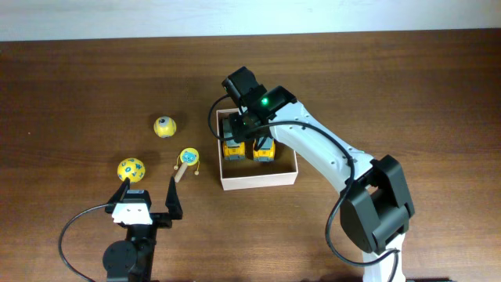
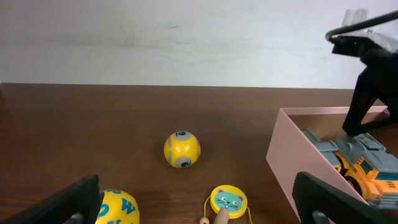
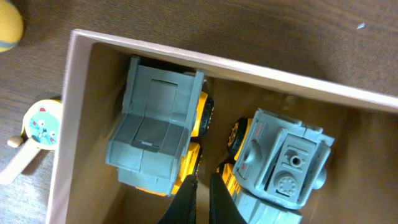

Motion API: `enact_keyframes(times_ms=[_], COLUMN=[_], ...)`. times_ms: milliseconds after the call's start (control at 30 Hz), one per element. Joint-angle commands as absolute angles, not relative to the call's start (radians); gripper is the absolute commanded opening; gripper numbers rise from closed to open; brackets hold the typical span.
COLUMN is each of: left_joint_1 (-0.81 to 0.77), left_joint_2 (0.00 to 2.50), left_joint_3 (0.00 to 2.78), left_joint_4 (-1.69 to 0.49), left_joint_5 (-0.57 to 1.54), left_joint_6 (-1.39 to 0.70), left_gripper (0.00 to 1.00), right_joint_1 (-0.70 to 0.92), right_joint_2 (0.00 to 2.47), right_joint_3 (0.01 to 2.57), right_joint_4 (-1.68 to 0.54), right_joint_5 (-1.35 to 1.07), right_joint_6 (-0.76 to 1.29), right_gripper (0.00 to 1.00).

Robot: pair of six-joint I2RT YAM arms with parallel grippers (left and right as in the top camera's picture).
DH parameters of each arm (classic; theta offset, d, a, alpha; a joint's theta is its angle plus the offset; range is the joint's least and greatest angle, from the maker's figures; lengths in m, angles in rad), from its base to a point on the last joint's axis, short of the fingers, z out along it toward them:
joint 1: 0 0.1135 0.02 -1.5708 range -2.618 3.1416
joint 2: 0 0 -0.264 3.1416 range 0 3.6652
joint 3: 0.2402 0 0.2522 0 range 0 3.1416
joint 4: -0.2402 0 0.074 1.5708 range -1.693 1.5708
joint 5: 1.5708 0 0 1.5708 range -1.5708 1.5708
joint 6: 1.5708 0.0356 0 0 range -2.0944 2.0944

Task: Pack container
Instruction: 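Lower the truck into the box beside the first truck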

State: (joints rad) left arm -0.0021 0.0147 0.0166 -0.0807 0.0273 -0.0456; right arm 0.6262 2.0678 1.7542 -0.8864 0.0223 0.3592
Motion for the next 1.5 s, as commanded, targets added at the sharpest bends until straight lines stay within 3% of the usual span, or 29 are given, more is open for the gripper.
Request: enact_keyframes(times_ms=[0,1467], left_joint_1=[0.003,0.003], left_joint_2=[0.008,0.008], left_joint_3=[0.009,0.009], left_joint_4=[-0.079,-0.079], left_joint_5=[0.041,0.041], left_joint_6=[-0.03,-0.03], left_gripper=[0.99,0.99], right_joint_1=[0.628,0.596], right_joint_2=[2.085,2.085], right_joint_3=[1.761,1.555], right_joint_4=[-0.884,-0.668], right_joint_5=[0.039,0.106], right_joint_6=[0.375,0.371], right_gripper=[0.04,0.05])
